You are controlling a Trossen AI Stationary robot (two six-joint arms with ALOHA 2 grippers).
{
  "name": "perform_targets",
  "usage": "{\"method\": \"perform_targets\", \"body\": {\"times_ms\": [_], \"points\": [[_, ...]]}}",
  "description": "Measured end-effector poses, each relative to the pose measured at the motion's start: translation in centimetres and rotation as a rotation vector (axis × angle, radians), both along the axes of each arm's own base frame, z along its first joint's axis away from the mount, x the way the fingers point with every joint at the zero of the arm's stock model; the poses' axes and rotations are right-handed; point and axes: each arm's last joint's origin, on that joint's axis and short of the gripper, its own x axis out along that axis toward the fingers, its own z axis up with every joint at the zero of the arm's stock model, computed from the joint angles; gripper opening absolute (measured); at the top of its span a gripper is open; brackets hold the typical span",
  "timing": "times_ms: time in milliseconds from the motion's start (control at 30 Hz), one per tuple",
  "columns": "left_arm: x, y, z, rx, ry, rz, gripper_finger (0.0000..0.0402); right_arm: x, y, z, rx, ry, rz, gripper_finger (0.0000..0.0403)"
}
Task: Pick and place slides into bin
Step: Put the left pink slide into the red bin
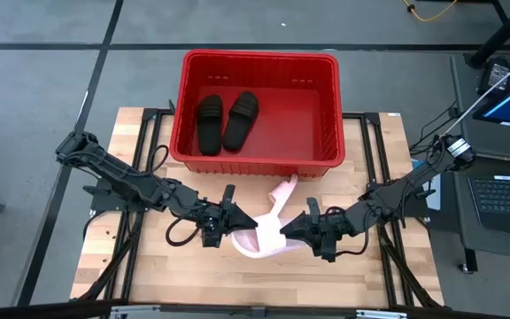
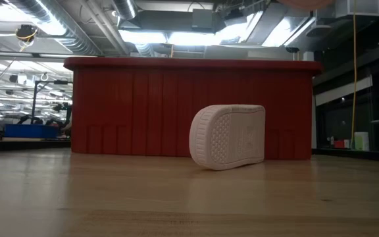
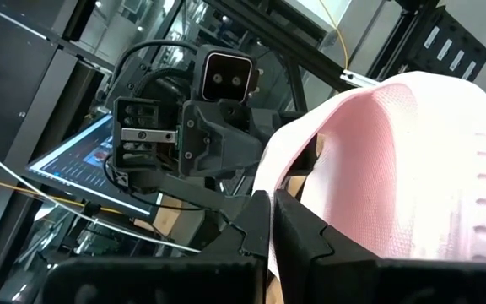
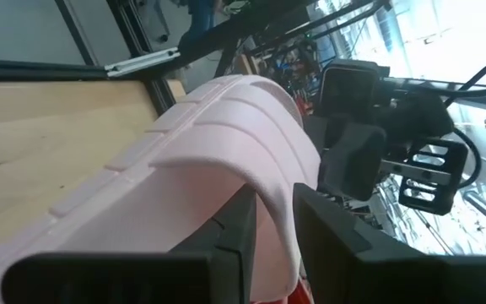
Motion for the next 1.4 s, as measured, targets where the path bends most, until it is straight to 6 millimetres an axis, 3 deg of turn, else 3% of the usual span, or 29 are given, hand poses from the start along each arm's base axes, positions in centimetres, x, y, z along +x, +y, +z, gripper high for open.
{"method": "perform_targets", "body": {"times_ms": [733, 1033, 1400], "points": [[0.2, 0.7, 0.0, -0.005, -0.001, 0.008, 0.0002, 0.8, -1.1, 0.1, 0.044, 0.002, 0.07, 0.0082], [0.3, 0.9, 0.0, -0.016, 0.007, 0.016, 0.0003, 0.9, -1.3, 0.1, 0.043, 0.003, 0.064, 0.0015], [0.3, 1.2, -0.1, -0.149, 0.034, 0.12, 0.0007, 0.9, -1.5, 0.2, 0.062, -0.003, -0.046, 0.0012]]}}
